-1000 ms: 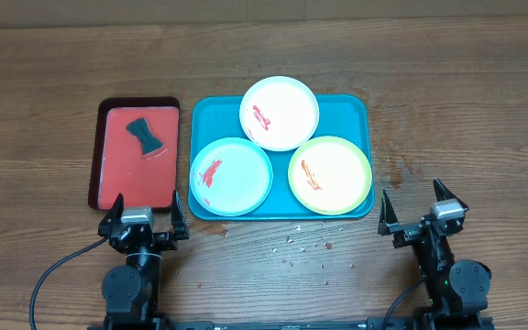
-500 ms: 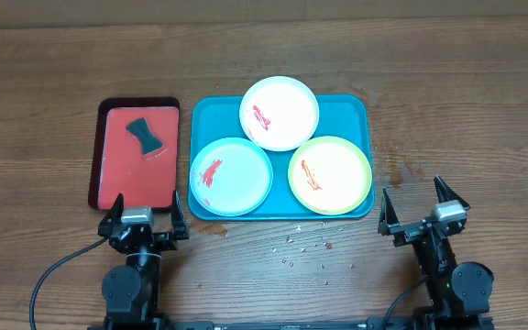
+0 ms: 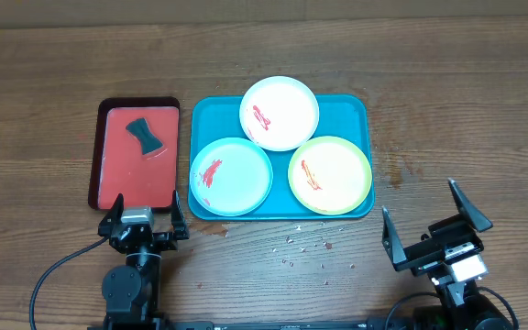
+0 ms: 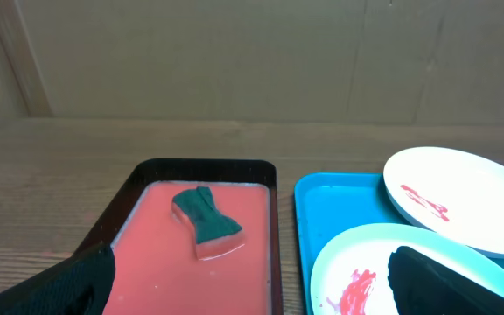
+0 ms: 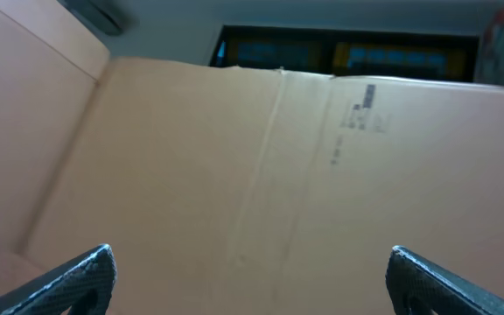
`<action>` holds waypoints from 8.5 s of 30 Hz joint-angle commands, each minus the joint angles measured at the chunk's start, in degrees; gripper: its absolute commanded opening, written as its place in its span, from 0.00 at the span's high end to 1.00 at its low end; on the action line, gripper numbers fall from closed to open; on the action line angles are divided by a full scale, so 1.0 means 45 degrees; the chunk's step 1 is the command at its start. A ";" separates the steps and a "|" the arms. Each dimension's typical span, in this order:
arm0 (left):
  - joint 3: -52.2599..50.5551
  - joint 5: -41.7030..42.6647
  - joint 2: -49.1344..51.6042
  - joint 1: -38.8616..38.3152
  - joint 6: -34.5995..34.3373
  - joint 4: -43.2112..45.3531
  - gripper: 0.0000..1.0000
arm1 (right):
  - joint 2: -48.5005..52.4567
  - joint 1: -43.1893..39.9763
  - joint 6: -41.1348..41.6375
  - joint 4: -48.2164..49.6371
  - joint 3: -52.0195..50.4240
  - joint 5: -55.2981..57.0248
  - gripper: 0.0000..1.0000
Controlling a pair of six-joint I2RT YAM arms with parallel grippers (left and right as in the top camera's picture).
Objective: Clean dirty plates on tray and stack at the side
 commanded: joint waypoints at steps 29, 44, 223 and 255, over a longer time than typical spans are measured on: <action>-0.0039 0.2623 -0.0141 0.0078 -0.0083 0.0889 0.00 | 1.4804 -0.0151 -0.0350 -1.4712 1.4275 -0.3298 0.00; 0.2909 0.1787 0.1695 0.0083 0.1681 0.2055 0.00 | 1.6937 0.0165 0.2603 -1.3818 1.4751 -0.0418 0.00; 2.3897 -0.1243 2.5995 0.1724 -0.6824 -1.3784 0.96 | 2.1891 0.4279 0.5702 -1.7218 2.0609 -0.0321 0.00; 2.3591 0.1447 2.4475 0.2637 -0.5178 -1.4304 0.96 | 2.1891 0.4279 0.5707 -1.7175 2.0604 -0.0321 0.00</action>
